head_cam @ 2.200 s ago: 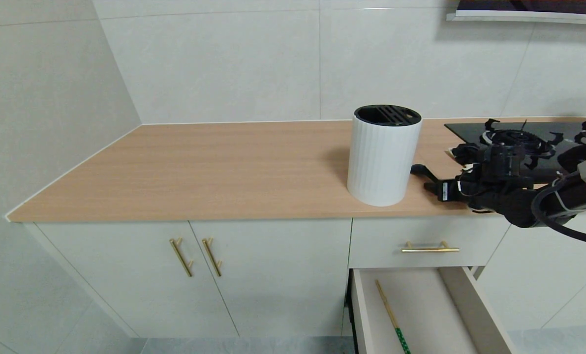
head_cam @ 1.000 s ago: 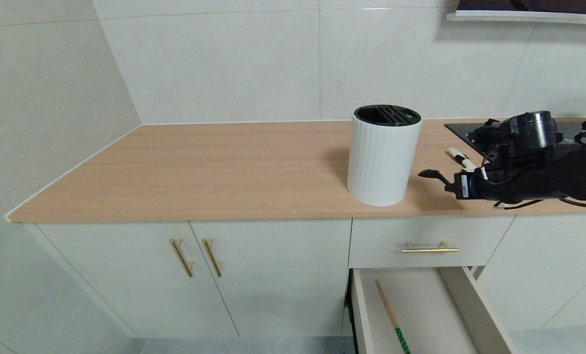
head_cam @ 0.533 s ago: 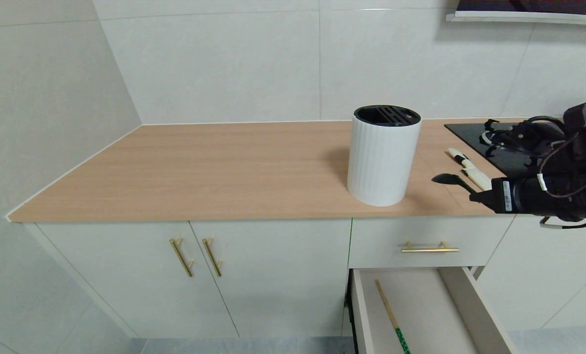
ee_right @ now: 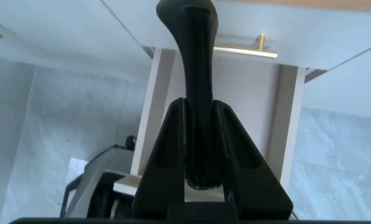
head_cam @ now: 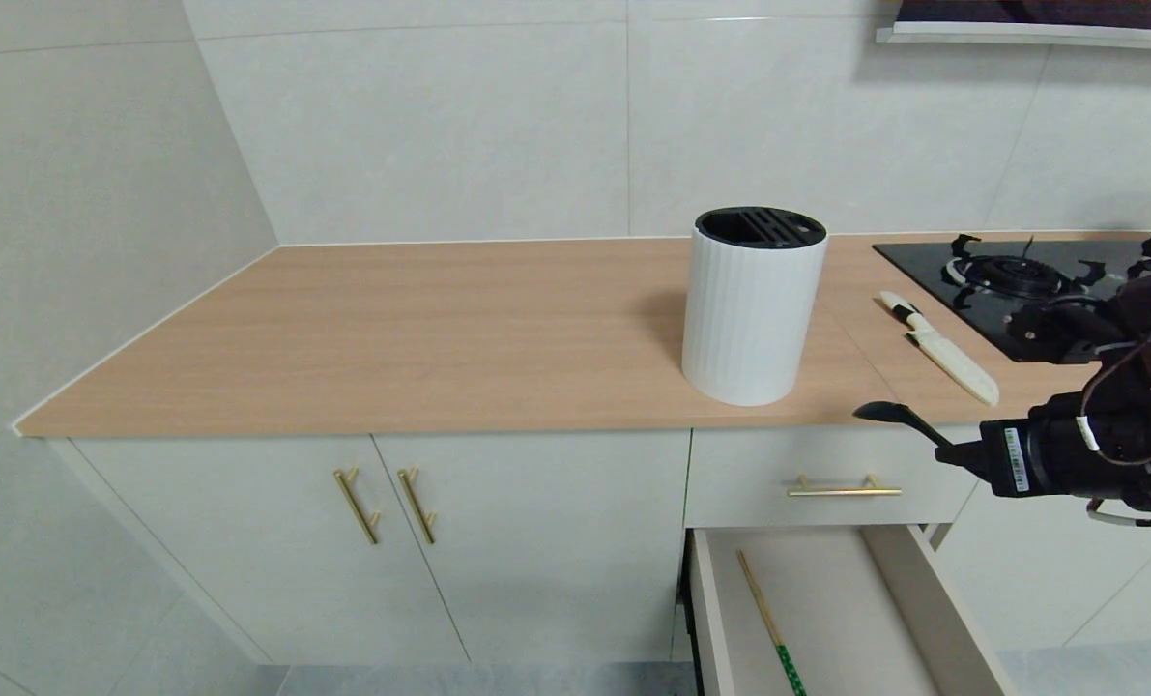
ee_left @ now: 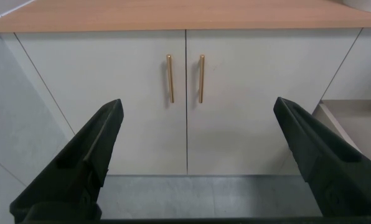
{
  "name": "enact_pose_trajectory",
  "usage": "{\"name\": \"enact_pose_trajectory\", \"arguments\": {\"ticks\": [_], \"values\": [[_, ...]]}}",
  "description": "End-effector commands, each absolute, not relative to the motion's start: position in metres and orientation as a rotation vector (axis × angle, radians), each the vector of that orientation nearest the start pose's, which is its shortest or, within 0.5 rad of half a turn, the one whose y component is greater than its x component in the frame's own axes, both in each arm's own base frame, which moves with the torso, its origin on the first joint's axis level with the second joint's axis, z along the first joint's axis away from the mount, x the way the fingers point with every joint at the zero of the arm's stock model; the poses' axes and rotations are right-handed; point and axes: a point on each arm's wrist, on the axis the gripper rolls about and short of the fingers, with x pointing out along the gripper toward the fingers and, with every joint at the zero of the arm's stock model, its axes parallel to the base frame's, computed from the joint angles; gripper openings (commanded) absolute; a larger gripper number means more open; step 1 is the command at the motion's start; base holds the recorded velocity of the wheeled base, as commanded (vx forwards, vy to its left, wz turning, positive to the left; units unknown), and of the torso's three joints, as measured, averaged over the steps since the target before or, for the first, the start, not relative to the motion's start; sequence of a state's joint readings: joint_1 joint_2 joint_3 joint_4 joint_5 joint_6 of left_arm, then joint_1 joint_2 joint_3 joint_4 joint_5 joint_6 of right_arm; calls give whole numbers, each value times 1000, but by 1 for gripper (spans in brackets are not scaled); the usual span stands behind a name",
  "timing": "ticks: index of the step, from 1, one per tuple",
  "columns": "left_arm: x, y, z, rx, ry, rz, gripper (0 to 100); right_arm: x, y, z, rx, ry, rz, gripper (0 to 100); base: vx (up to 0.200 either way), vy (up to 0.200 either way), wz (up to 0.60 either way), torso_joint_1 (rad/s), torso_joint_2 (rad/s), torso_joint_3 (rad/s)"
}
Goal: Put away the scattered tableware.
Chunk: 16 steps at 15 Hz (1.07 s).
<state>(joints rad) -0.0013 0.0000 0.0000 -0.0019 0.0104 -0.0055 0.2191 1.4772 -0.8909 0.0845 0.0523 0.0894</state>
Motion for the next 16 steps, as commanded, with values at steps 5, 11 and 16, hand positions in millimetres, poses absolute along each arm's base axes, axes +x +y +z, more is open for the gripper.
{"name": "enact_pose_trajectory", "arguments": {"ticks": [5,11,16], "values": [[-23,0,76,-6,-2,9,100,241,57,191,23,724,236,0,0,0,0,-7,12,7],[-23,0,76,-6,-3,9,100,247,59,186,22,727,234,0,0,0,0,-182,414,232],[-23,0,76,-5,-3,9,100,251,59,181,16,746,218,0,0,0,0,-193,483,282]]}}
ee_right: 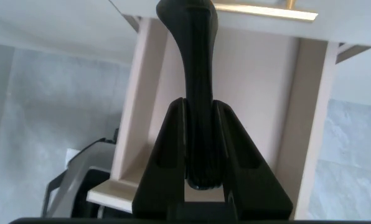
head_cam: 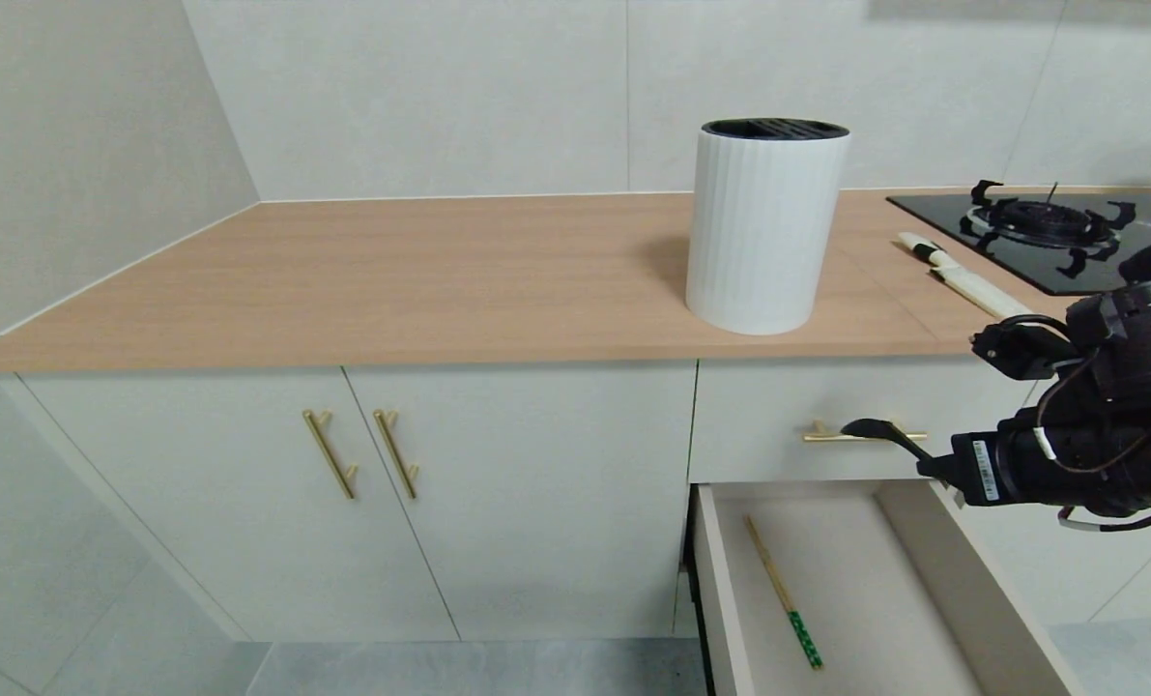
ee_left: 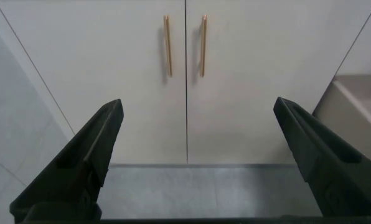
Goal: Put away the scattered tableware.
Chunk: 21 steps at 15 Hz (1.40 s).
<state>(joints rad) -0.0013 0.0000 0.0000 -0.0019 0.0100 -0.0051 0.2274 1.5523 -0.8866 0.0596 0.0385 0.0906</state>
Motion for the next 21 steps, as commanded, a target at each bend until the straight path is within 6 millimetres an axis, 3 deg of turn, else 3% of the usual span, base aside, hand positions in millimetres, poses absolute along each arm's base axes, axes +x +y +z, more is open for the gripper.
{"name": "enact_pose_trajectory", "arguments": {"ticks": [1,10,15,19,21], "values": [[-23,0,76,-5,-2,9,100,251,59,180,14,748,218,0,0,0,0,-178,471,305],[-23,0,76,-6,-2,9,100,257,60,173,11,769,212,0,0,0,0,-144,448,303],[-23,0,76,-5,-2,9,100,261,61,168,9,785,209,0,0,0,0,-21,89,67],[-23,0,76,-6,-3,9,100,277,64,144,-14,867,172,0,0,0,0,0,0,0],[-23,0,76,-6,-2,9,100,294,66,119,-58,928,92,0,0,0,0,0,0,0]]}}
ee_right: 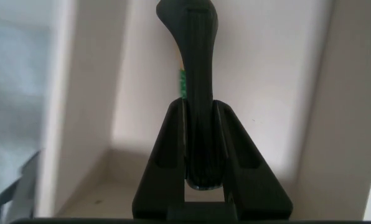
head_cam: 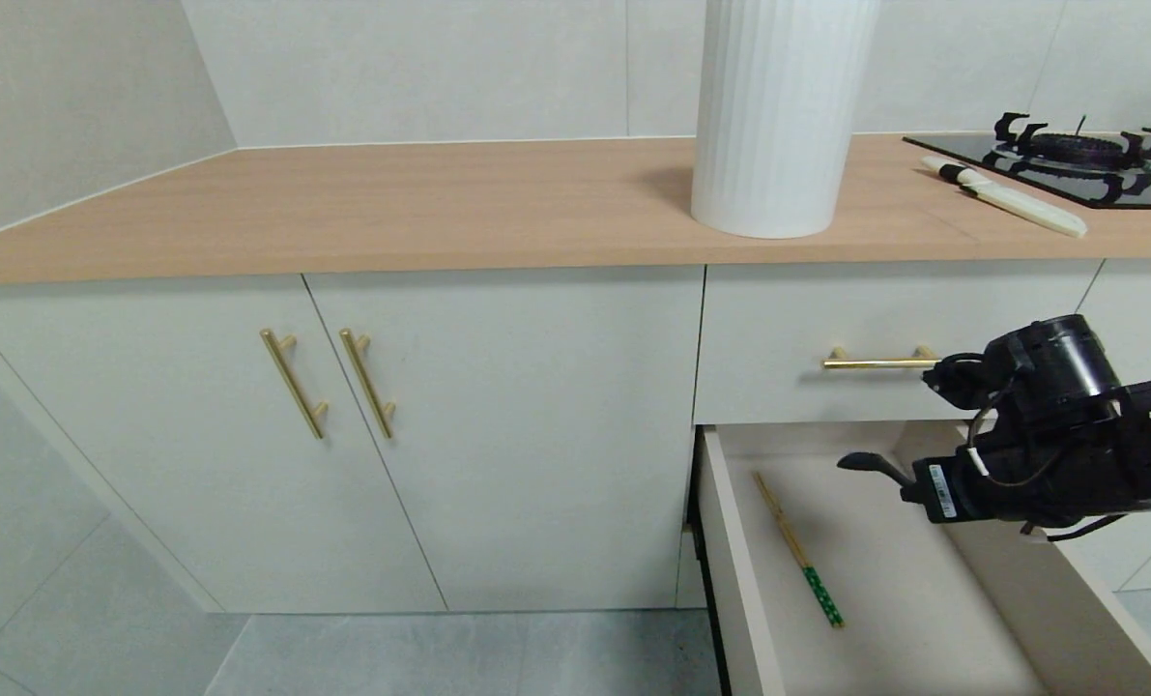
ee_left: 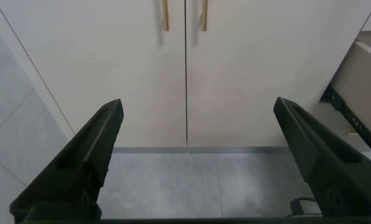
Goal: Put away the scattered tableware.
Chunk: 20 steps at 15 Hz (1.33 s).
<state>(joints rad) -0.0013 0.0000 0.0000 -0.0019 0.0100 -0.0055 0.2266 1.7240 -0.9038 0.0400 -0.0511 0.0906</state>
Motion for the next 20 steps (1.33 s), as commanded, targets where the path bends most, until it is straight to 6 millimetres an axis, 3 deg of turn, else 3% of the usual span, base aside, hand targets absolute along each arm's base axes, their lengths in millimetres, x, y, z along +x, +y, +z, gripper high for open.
{"name": "enact_pose_trajectory", "arguments": {"ticks": [1,4,9,17,20], "values": [[-23,0,76,-6,-2,9,100,300,67,106,-78,961,67,0,0,0,0,0,0,0],[-23,0,76,-6,-2,9,100,318,71,76,-90,1017,54,0,0,0,0,0,0,0],[-23,0,76,-6,-3,9,100,341,74,36,-121,967,-32,0,0,0,0,0,0,0],[-23,0,76,-6,-3,9,100,342,74,-3,-156,1070,-32,0,0,0,0,0,0,0],[-23,0,76,-6,-3,9,100,343,74,-8,-158,1081,-32,0,0,0,0,0,0,0]]}}
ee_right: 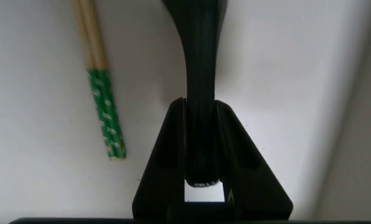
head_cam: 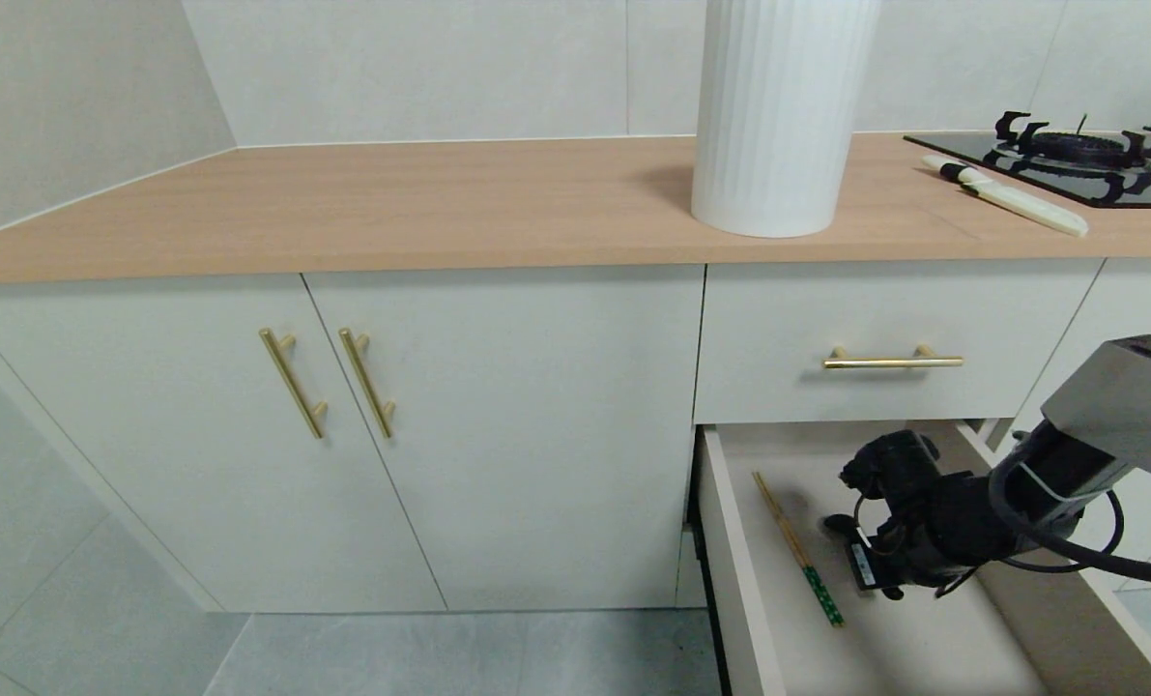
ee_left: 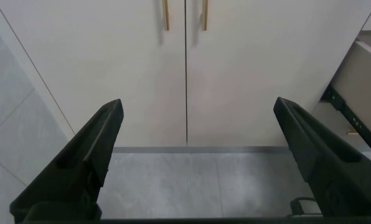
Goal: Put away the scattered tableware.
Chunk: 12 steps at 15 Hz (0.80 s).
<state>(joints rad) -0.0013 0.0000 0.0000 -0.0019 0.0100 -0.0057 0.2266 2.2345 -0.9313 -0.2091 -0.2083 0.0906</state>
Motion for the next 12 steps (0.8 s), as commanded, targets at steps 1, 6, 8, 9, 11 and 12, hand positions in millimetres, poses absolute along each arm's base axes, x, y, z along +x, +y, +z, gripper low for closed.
{"name": "enact_pose_trajectory", "arguments": {"ticks": [1,6,8,9,11,12], "values": [[-23,0,76,-6,-2,8,100,343,74,-9,-159,1082,-33,0,0,0,0,0,0,0],[-23,0,76,-6,-3,9,100,344,74,-10,-158,1082,-34,0,0,0,0,0,0,0],[-23,0,76,-6,-2,9,100,344,74,-11,-158,1084,-34,0,0,0,0,0,0,0],[-23,0,76,-6,-2,9,100,344,74,-12,-157,1087,-35,0,0,0,0,0,0,0],[-23,0,76,-6,-2,9,100,344,74,-12,-157,1087,-35,100,0,0,0,0,0,0],[-23,0,76,-6,-2,9,100,344,74,-10,-156,1082,-35,100,0,0,0,0,0,0]]}}
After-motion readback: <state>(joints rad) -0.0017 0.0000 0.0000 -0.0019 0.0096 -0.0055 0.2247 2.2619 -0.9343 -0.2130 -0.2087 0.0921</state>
